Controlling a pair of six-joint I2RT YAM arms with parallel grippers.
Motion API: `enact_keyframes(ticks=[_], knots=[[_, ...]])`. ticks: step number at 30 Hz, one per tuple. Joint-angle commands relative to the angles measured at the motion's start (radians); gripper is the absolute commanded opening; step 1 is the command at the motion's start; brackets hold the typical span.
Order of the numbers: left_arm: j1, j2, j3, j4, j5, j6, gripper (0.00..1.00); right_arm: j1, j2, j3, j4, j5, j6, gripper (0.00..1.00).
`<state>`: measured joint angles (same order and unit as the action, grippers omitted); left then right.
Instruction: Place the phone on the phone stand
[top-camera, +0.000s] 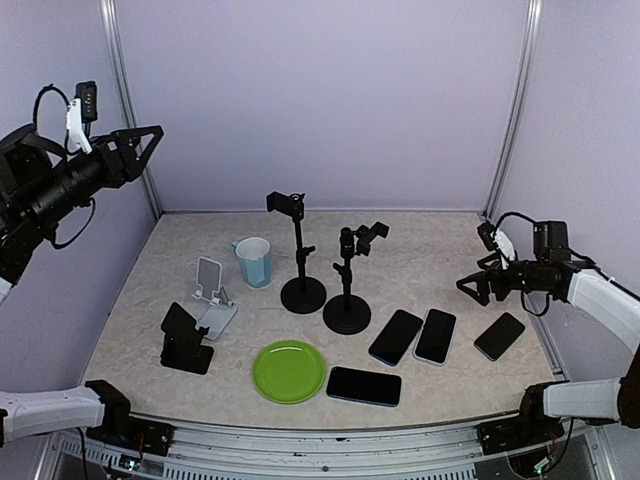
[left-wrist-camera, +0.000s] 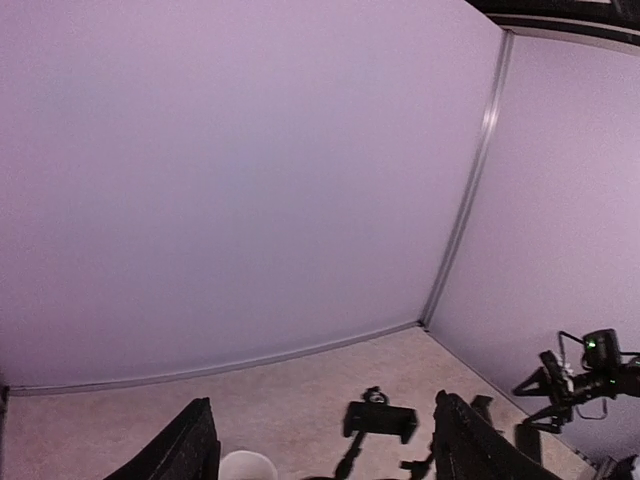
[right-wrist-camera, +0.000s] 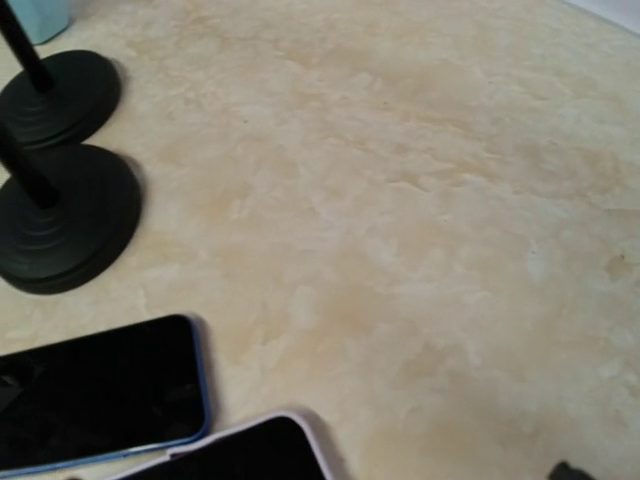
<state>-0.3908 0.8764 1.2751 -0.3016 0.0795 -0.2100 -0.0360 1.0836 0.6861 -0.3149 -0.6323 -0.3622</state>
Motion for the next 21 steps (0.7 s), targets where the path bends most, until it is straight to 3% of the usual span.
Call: enact_keyframes(ticks=[1,5,8,11,21], knots=[[-0.295,0.088,0.065,-0.023,-0.063,0.009,0.71,-0.014,-0.012,-0.021,0.021,-0.053,-0.033,1.0],[-0.637,0.264,0.233,-0.136,-0.189,0.113,0.72,-0.015,-0.019,-0.029,0.034,-0.064,-0.041,1.0],[-0.79,0.419,0.353,-0.229,-0.23,0.15,0.73,-0.016,-0.016,-0.027,0.039,-0.072,-0.046,1.0],[-0.876,0.541,0.375,-0.261,-0.213,0.192,0.75,-0.017,-0.019,-0.029,0.044,-0.064,-0.056,1.0],[-0.979,0.838,0.355,-0.352,-0.072,0.275,0.79,-0.018,-0.042,-0.034,0.051,-0.065,-0.061,1.0]])
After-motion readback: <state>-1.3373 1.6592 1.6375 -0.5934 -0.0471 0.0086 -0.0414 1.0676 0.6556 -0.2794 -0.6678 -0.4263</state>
